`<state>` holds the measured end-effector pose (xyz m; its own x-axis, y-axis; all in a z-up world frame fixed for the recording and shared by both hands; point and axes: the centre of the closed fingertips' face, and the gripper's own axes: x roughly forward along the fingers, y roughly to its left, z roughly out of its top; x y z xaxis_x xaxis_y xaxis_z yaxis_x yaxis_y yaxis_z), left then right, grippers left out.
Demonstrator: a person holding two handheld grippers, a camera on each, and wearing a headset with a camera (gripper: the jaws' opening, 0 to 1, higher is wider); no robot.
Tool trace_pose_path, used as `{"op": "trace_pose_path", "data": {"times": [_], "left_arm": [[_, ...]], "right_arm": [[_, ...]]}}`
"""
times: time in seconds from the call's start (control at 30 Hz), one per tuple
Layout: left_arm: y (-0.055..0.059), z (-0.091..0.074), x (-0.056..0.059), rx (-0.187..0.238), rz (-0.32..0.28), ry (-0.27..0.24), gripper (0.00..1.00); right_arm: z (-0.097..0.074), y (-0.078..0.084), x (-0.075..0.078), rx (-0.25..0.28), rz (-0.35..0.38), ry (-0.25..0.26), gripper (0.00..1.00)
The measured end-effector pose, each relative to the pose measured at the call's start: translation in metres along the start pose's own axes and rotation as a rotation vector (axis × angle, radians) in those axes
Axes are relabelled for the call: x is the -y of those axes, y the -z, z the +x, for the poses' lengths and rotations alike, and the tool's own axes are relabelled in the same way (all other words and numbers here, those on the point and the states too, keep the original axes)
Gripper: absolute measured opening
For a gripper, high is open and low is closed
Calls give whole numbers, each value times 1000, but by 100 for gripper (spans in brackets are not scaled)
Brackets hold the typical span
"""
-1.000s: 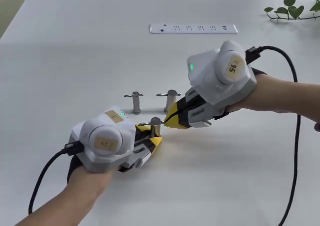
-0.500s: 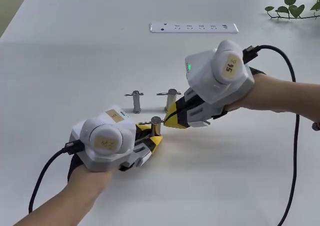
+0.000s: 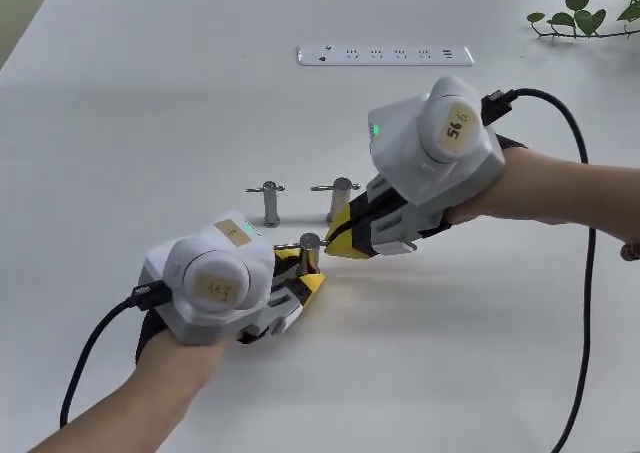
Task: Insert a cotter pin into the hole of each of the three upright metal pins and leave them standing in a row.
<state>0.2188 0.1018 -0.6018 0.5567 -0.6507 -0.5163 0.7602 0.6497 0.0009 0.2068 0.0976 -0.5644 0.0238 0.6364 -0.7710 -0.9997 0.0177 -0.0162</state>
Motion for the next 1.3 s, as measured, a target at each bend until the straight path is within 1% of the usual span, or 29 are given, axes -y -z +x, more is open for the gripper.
{"op": "trace_pose_path", "data": {"times": [0.1,0.23,0.4,0.53,0.7,0.87,0.97,1.1,1.3], "left_arm": [[-1,-1,0,3,0,4,21],[2,-5,-3,-3,-15,7,28],[7,-13,-6,-17,-29,1,32],[10,-18,-8,-23,-53,-4,35],[8,-24,-10,-14,-67,-7,38],[7,-28,-10,-5,-87,-3,42],[5,-31,-10,2,-90,-3,44],[2,-37,-10,16,-99,1,46],[2,-46,-13,25,-103,-8,49]], "right_arm": [[1,-1,0,6,9,5,5],[2,-4,0,18,32,10,12],[4,-9,0,47,60,12,15],[6,-10,0,54,71,21,18],[11,-13,-2,72,102,20,18],[18,-14,-1,77,116,27,17],[23,-12,-2,75,121,26,16],[26,-11,-2,71,121,28,15],[29,-10,0,72,118,35,12]]}}
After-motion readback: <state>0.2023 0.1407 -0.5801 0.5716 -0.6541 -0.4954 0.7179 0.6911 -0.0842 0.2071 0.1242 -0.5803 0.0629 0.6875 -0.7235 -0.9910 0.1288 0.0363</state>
